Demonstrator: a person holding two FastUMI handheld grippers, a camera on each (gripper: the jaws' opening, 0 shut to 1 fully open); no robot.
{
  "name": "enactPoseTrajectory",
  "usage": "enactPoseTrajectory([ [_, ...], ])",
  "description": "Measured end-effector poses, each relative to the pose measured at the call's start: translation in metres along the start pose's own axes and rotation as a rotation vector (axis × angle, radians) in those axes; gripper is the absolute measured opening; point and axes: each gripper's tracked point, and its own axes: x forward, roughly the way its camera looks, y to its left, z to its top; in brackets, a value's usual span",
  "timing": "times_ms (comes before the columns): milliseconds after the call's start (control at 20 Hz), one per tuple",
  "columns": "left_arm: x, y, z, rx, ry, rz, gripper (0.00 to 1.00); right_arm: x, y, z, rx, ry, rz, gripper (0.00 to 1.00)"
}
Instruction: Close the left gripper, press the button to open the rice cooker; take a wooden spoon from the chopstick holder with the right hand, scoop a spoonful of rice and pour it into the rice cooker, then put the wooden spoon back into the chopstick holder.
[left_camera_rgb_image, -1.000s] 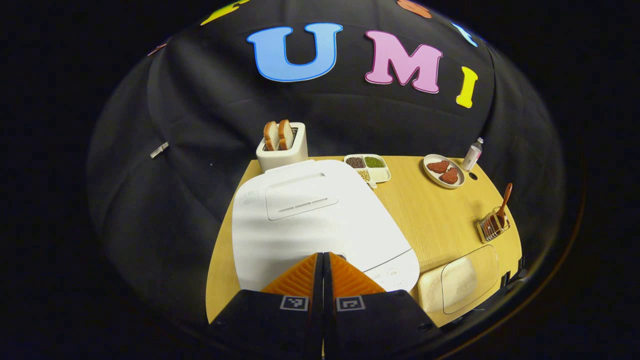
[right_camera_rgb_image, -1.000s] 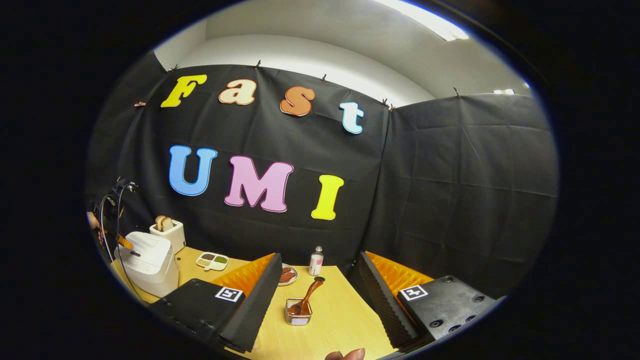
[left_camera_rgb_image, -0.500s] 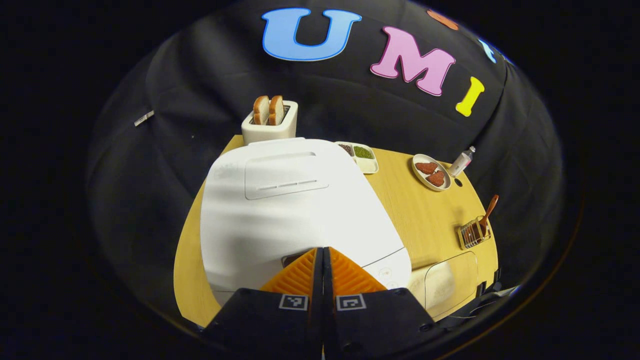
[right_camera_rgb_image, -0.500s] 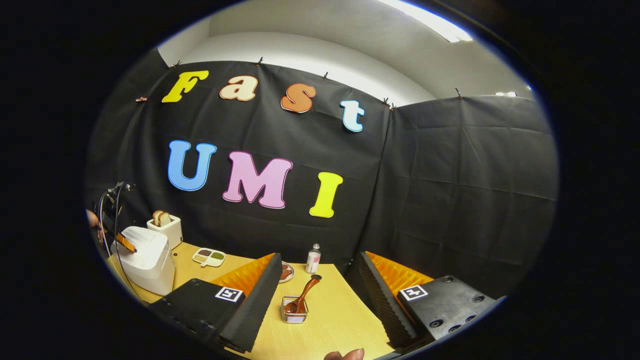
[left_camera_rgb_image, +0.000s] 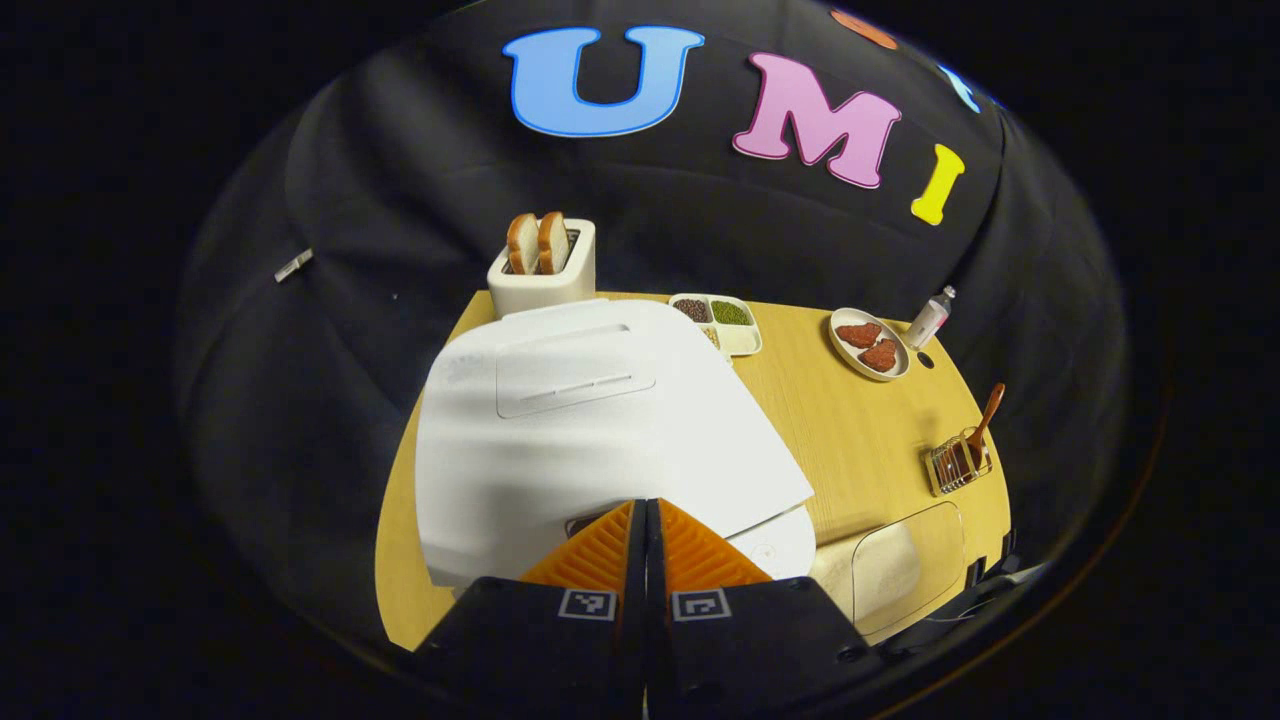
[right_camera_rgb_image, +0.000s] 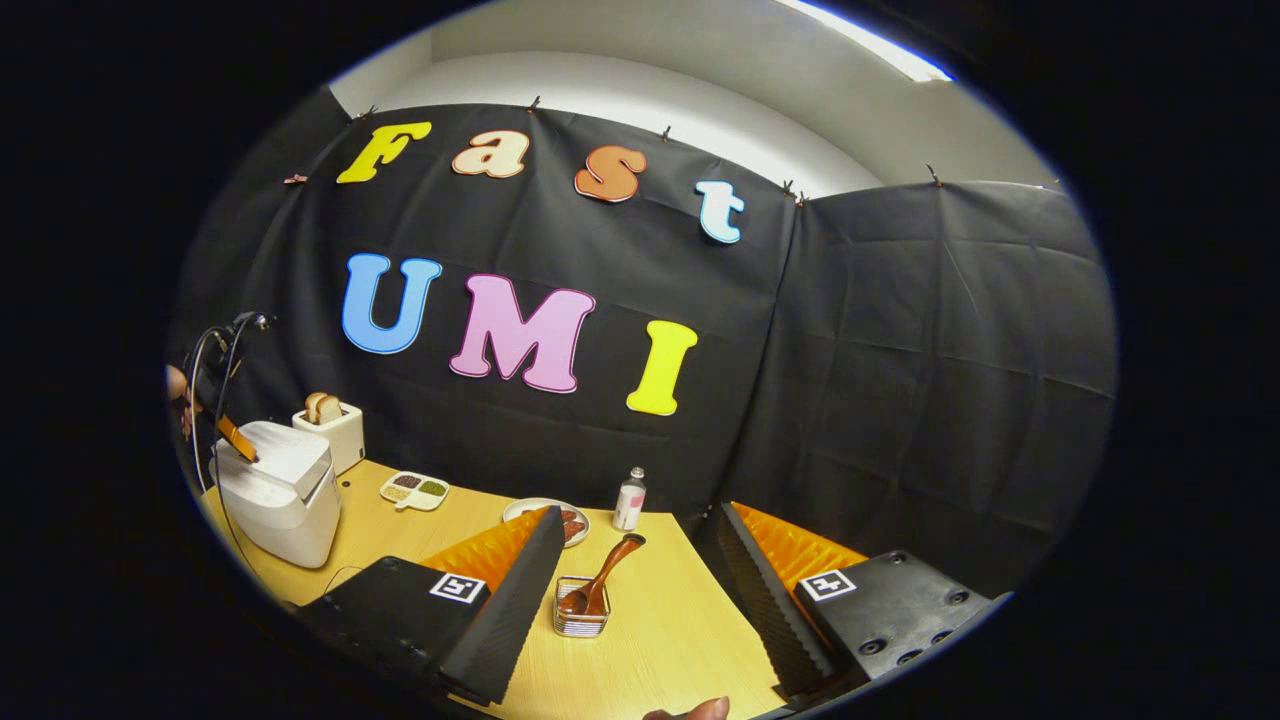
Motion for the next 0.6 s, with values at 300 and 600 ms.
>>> enactPoseTrajectory([
  [300,-0.030,0.004,0.047,0.056,-0.153,0.075,0.07,0.007,-0.013,0.006,0.006,-0.012,-0.010,0.98],
  [600,-0.079,0.019,0.105,0.145,-0.441,0.239,0.07,0.000,-0.025,0.003,0.018,-0.002,-0.011,0.98],
])
